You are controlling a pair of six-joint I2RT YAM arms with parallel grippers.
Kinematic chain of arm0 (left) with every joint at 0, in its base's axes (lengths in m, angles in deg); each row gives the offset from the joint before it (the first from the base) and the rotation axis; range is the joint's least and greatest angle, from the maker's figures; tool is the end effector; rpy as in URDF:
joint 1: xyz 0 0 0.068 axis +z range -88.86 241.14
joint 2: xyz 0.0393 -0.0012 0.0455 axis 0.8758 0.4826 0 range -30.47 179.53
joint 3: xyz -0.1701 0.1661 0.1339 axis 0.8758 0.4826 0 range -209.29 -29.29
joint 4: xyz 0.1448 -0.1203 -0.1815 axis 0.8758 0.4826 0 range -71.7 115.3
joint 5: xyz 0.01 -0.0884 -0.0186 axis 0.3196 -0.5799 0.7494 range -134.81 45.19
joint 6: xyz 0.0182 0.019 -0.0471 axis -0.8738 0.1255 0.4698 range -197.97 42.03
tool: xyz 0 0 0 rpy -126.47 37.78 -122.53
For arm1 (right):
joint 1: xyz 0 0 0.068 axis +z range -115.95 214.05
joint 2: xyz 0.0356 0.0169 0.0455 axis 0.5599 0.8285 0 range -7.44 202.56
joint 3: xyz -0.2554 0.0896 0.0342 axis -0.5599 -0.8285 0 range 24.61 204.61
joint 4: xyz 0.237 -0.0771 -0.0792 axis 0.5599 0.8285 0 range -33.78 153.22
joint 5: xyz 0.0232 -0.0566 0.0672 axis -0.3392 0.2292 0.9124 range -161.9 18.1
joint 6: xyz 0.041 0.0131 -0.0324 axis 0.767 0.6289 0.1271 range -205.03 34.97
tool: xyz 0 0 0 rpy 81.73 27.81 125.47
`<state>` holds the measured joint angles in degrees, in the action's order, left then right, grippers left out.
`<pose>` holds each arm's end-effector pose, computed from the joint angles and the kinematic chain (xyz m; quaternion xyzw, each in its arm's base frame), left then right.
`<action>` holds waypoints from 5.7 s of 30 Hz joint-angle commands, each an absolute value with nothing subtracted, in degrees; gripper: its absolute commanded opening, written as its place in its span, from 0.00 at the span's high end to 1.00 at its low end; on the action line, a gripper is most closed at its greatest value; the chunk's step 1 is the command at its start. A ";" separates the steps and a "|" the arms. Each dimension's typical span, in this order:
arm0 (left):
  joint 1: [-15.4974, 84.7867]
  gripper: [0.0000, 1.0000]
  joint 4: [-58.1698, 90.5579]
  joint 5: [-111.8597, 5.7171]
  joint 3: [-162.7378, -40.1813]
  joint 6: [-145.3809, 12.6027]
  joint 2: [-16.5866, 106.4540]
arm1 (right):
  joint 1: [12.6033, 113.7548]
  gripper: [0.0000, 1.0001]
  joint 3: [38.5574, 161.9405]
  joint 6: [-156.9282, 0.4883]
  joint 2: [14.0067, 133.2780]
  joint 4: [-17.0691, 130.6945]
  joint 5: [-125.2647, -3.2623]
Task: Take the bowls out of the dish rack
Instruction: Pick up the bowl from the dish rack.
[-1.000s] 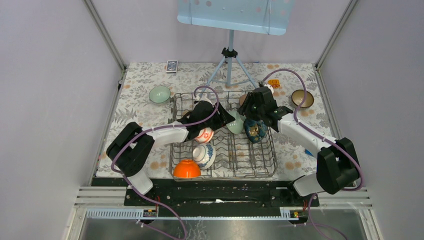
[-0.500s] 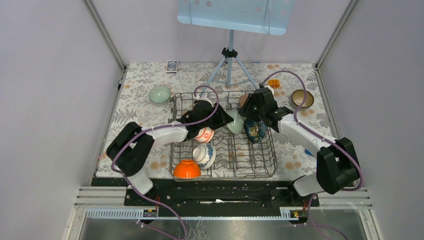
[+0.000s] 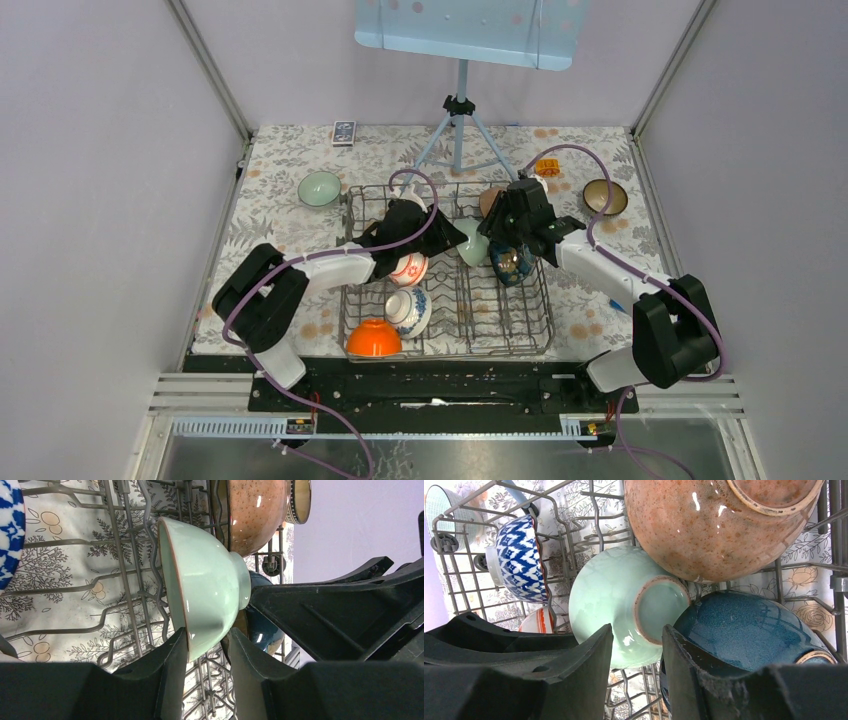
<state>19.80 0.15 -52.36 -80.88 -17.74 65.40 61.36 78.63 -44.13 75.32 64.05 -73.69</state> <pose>0.2690 -0.2431 0.1999 -0.1046 0.8411 -0.4442 0.2904 0.2834 0.1452 0.2449 0.1127 0.8860 0.2406 0.3799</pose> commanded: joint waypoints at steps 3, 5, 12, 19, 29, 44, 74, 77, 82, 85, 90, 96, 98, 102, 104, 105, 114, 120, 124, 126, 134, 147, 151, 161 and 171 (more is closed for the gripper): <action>18.98 0.64 -10.27 -56.69 -81.15 -17.32 65.23 | 60.86 0.52 78.23 -43.72 73.77 62.72 -72.37; 19.03 0.65 -11.49 -57.04 -80.95 -17.25 65.32 | 60.85 0.52 78.14 -43.55 73.77 62.60 -72.15; 18.97 0.64 -16.00 -58.64 -79.88 -16.24 66.07 | 60.76 0.52 77.88 -42.26 73.73 61.83 -70.47; 19.01 0.63 -19.99 -59.16 -78.20 -15.50 66.21 | 60.73 0.55 77.88 -41.30 73.76 61.17 -69.06; 19.07 0.55 -24.83 -59.74 -76.17 -15.23 66.59 | 60.73 0.63 77.36 -40.36 73.95 60.56 -67.40; 19.87 0.68 -36.70 -62.57 -73.06 -12.95 68.16 | 60.77 0.66 76.99 -38.54 74.17 59.04 -64.63; 20.63 0.59 -43.41 -65.69 -73.15 -12.13 68.58 | 60.77 0.66 77.03 -38.46 73.60 57.00 -61.03; 20.67 0.54 -43.23 -65.89 -73.38 -12.23 68.51 | 60.82 0.66 76.82 -38.20 73.60 56.79 -60.13; 20.61 0.54 -43.64 -66.65 -74.17 -12.16 69.04 | 60.72 0.65 76.91 -38.07 73.60 56.76 -58.94; 20.58 0.56 -44.47 -66.95 -74.50 -11.90 69.51 | 60.76 0.65 76.89 -37.86 73.57 56.74 -58.09; 20.60 0.66 -45.15 -67.23 -74.98 -11.70 69.92 | 60.76 0.65 76.65 -37.66 73.68 56.74 -57.59; 20.55 0.80 -45.90 -67.56 -75.47 -11.88 70.63 | 60.76 0.65 76.39 -37.75 73.44 56.79 -57.41; 20.55 0.84 -46.10 -67.79 -75.65 -11.90 70.89 | 60.73 0.65 76.38 -37.80 73.30 56.75 -57.47; 20.60 0.91 -46.15 -68.01 -75.82 -12.29 70.94 | 60.77 0.65 76.53 -38.67 72.79 56.75 -58.20; 20.57 0.94 -45.81 -68.05 -75.87 -12.60 70.80 | 60.73 0.64 76.80 -39.25 72.57 57.23 -58.63; 20.54 0.96 -45.70 -67.95 -75.83 -12.78 70.74 | 60.77 0.64 76.86 -39.51 72.42 57.53 -58.82; 20.81 1.00 -46.67 -68.08 -75.16 -12.93 70.16 | 60.77 0.59 77.21 -40.69 71.42 59.12 -59.72; 21.30 1.00 -46.31 -67.94 -74.56 -13.45 68.59 | 60.71 0.52 77.77 -41.17 70.42 60.46 -60.49; 21.44 1.00 -46.36 -68.19 -74.69 -13.46 68.40 | 60.71 0.50 78.41 -41.52 70.11 61.15 -60.85; 21.46 1.00 -46.21 -68.21 -74.66 -13.52 68.28 | 60.77 0.49 78.72 -41.73 70.09 61.59 -61.07; 21.51 1.00 -44.82 -68.30 -74.99 -13.59 68.88 | 60.76 0.47 78.78 -42.51 68.81 62.74 -63.47; 23.62 1.00 -51.36 -70.42 -75.24 -8.52 67.94 | 60.77 0.25 83.03 -45.37 63.31 67.79 -64.87; 24.50 1.00 -51.06 -70.86 -75.06 -8.45 66.32 | 60.77 0.24 83.80 -45.92 61.33 68.92 -64.90; 25.20 1.00 -49.66 -71.49 -75.39 -8.57 63.21 | 60.77 0.23 84.40 -47.41 57.04 69.57 -62.70; 25.55 1.00 -44.85 -72.61 -77.11 -9.22 57.40 | 60.72 0.14 86.00 -49.60 50.26 66.06 -55.69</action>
